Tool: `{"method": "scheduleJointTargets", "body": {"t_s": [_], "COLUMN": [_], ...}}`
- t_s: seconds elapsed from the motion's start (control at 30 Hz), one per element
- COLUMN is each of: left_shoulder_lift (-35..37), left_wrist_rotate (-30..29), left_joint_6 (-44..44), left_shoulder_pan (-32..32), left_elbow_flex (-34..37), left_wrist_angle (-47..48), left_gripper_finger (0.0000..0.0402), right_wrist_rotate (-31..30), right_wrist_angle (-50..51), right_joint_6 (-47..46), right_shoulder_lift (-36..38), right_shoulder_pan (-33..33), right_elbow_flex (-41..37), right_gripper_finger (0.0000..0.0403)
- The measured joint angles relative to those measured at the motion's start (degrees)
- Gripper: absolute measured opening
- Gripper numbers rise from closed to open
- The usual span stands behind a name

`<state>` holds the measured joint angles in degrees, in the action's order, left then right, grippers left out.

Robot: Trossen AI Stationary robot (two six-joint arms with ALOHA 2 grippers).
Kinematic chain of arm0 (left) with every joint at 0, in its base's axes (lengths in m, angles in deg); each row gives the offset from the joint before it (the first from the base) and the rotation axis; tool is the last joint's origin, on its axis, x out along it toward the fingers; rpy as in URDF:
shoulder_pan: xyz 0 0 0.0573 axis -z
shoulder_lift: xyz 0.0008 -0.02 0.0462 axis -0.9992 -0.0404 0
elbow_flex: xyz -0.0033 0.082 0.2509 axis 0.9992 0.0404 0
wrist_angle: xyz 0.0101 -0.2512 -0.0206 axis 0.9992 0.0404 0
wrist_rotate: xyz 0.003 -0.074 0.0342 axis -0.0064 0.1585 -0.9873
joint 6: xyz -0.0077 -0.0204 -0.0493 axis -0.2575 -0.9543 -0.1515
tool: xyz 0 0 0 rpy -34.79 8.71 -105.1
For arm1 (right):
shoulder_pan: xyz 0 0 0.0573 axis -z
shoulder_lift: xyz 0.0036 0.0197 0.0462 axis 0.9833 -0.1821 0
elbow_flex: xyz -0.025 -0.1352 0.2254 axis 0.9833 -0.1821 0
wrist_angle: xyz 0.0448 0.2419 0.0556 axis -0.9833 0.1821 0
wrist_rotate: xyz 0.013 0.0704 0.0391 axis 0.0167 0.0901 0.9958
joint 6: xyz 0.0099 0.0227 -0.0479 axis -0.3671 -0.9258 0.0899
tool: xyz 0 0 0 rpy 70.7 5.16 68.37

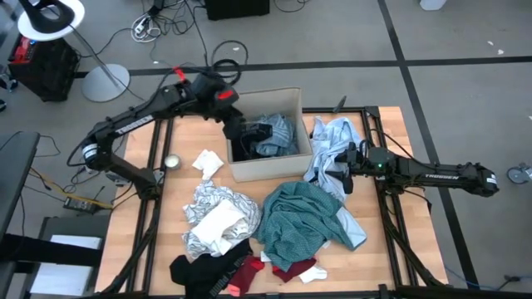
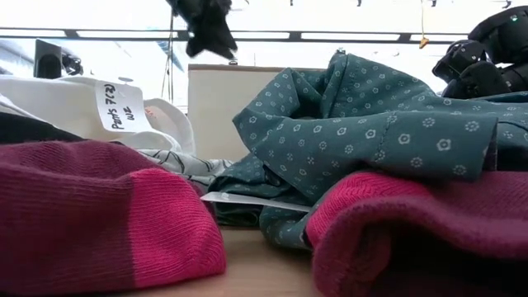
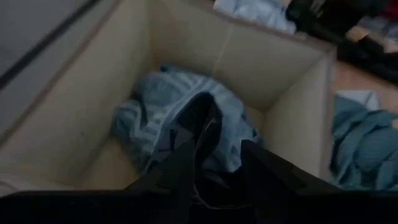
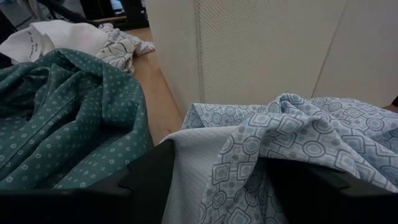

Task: Sort clothes
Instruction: Put the top white sock into the laundry organizer

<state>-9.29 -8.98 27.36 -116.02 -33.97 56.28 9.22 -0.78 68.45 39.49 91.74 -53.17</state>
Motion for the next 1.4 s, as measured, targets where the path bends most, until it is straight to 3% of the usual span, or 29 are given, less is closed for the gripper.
{"method": "scheduleJointTargets", "body": {"t_s": [0.37,0.47,0.77,1.0,1.2,1.4], "left_shoulder_lift": [13.32,18.51,30.7,28.69,24.31,18.13], "left_wrist_rotate": [-17.99,-21.66,-21.32,-20.69,-23.59,-23.45], "left_joint_6": [-5.7,-9.29,-24.15,-29.09,-33.51,-33.48], "left_shoulder_pan": [5.51,6.31,6.22,6.08,4.65,3.9], "left_elbow_flex": [2.46,8.4,35.48,49.99,57.24,63.54], "left_wrist_angle": [12.41,12.69,5.32,-7.16,-12.55,-24.36], "left_gripper_finger": [0.0137,0.0137,0.0137,0.0137,0.0137,0.0137], "right_wrist_rotate": [0.01,0.0,0.02,0.02,0.0,0.02], "right_wrist_angle": [-0.19,-0.33,-0.44,-0.42,-0.39,-0.88], "right_joint_6": [0.01,0.0,0.0,0.0,0.0,0.0], "right_shoulder_lift": [0.0,0.0,0.0,0.0,0.0,0.0], "right_shoulder_pan": [0.0,0.0,0.0,-0.02,0.0,-0.02], "right_elbow_flex": [-0.02,-0.02,-0.02,-0.02,-0.02,-0.02], "right_gripper_finger": [0.0254,0.0254,0.0254,0.0254,0.0254,0.0254]}}
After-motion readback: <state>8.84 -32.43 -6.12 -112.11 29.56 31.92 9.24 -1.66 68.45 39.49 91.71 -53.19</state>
